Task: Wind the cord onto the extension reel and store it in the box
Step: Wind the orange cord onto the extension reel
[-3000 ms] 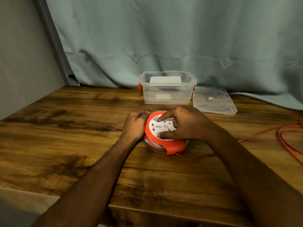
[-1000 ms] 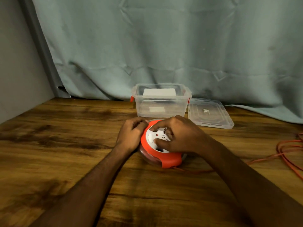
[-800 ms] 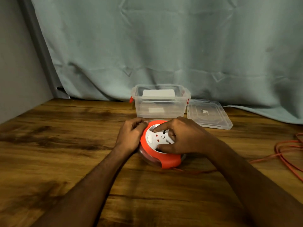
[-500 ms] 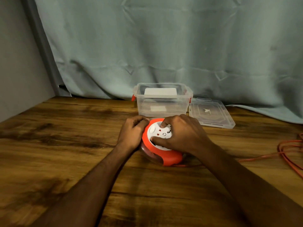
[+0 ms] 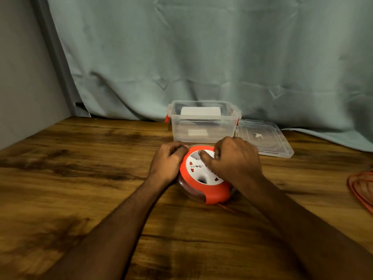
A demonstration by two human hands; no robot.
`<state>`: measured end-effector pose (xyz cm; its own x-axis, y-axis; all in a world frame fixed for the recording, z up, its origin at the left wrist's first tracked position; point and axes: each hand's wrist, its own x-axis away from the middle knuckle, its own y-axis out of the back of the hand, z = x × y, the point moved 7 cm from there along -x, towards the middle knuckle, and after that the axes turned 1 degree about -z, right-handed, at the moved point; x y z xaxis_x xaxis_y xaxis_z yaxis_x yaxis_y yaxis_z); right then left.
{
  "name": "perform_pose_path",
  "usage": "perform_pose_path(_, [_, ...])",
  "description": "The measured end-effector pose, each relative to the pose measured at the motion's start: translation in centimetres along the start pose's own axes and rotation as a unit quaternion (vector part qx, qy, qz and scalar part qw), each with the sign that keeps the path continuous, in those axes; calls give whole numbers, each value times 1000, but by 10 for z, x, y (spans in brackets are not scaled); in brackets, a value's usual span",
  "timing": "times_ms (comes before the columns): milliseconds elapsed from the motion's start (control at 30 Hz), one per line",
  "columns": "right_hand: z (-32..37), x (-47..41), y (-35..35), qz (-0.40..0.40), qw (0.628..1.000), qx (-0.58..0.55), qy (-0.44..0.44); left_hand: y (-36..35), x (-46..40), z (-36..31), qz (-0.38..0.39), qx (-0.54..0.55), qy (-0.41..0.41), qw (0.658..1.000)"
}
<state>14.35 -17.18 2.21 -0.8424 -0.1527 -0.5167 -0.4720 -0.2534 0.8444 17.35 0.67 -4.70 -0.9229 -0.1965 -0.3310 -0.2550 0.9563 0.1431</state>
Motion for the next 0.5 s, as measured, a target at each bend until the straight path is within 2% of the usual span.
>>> perform_pose_path(67, [5,1,2,40,996,-44,72,1,-1,2,2,0,-1,1000])
perform_pose_path(167, [12,7,1,139,970,-122,156,1,-2,3,4,-2,-2,1000])
perform_pose_path(233, [14,10,1,165,961,-112,191,0,-2,4,3,5,-1,1000])
perform_pose_path(367, [12,9,4,144,969,-75,188,0,-3,3,1,5,-11,1000])
perform_pose_path(500, [9,8,0,81,989,-38,119,0,-4,4,1,8,-13,1000])
